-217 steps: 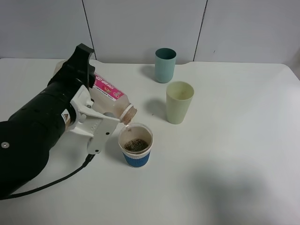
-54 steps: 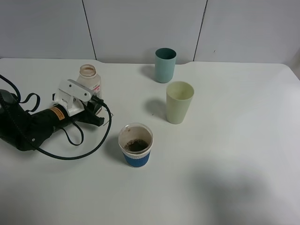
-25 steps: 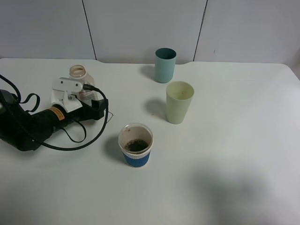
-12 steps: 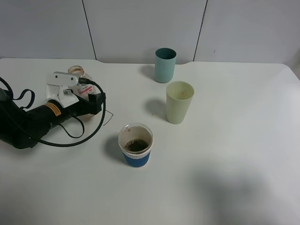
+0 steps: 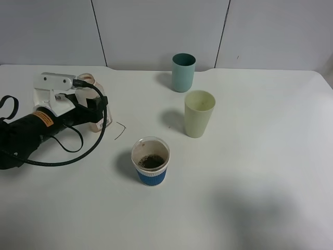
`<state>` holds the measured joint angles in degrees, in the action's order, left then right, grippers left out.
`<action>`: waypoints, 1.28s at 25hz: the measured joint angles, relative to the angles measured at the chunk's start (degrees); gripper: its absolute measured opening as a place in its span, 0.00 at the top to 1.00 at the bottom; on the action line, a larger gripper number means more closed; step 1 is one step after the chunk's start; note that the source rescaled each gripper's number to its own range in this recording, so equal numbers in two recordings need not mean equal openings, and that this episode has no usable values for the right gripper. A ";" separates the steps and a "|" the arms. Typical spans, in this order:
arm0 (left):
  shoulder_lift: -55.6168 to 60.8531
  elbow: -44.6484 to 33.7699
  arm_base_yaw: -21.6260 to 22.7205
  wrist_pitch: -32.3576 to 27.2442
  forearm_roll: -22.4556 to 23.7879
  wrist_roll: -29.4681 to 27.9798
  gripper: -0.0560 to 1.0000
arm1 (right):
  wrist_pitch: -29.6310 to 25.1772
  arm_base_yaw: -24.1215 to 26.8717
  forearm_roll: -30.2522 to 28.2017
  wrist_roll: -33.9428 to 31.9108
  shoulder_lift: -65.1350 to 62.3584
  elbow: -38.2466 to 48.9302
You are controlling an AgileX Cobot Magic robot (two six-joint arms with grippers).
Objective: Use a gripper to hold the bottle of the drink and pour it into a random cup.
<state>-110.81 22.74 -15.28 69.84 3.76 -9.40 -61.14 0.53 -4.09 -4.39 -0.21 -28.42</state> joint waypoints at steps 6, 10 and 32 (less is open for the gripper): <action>5.30 -0.07 0.00 -0.12 -0.12 0.00 0.32 | 0.00 0.00 0.00 0.00 0.00 0.00; 8.85 -0.13 0.00 -0.12 -0.76 0.00 0.32 | 0.00 0.00 0.00 0.00 0.00 0.00; 39.78 -0.39 0.00 -6.28 -3.28 -0.19 0.32 | 0.00 0.00 0.00 0.00 0.00 0.00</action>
<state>-71.03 22.35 -15.28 63.56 0.48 -9.59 -61.14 0.53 -4.09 -4.39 -0.21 -28.42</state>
